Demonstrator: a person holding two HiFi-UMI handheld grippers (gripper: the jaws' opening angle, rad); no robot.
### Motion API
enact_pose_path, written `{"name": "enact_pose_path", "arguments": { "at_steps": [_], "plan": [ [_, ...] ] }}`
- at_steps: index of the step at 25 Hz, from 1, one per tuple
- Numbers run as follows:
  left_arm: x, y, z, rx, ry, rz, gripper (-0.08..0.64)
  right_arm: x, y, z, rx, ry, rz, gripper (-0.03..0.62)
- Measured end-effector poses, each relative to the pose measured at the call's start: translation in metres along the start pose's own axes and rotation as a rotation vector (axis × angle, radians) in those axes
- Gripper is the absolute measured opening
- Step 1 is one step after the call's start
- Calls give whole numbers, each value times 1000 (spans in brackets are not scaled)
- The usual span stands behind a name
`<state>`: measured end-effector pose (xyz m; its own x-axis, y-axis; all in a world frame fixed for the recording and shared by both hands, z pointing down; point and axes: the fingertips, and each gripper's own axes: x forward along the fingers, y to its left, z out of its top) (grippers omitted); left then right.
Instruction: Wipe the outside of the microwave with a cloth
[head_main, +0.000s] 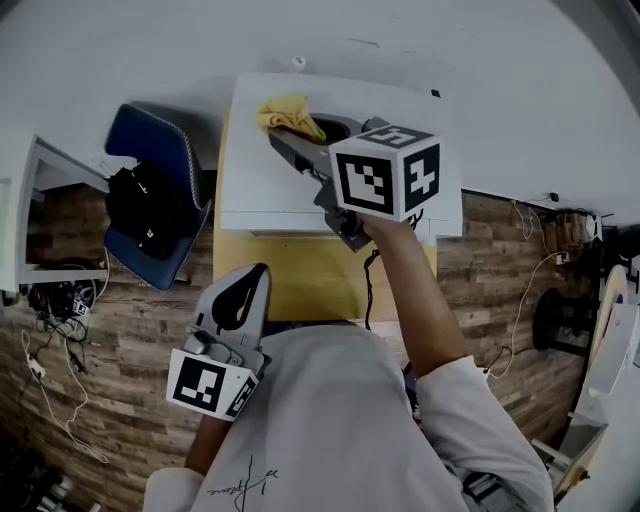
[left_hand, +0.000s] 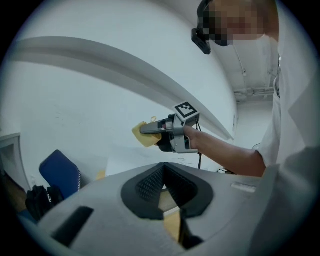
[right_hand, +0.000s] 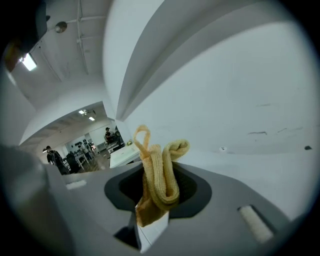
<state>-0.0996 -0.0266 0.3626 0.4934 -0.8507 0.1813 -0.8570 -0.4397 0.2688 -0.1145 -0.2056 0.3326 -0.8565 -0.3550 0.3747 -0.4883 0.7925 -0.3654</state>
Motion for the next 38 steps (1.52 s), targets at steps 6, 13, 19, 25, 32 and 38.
{"name": "enact_pose_path", "arguments": {
  "at_steps": [6,13,19,25,32,38],
  "plan": [
    [14,-23,1,113,-9,-26,-3,-71,-48,-10,21,-44,-113,121],
    [29,-43,-12,71,22,-135,-3,-148,-94,-34,56,-37,-247,118],
    [42,-47,-14,74,27,-142,-3,-207,-141,-67,119,-29,-411,118],
    [48,-50,-16,65,35,-151,-3,-248,-175,-93,31,49,-633,117],
    [47,-48,-24,48,66,-150,-3,-243,-180,-120,-20,178,-657,118],
    [46,-48,-27,41,78,-155,-3,-233,-173,-120,0,193,-597,120]
  ]
}}
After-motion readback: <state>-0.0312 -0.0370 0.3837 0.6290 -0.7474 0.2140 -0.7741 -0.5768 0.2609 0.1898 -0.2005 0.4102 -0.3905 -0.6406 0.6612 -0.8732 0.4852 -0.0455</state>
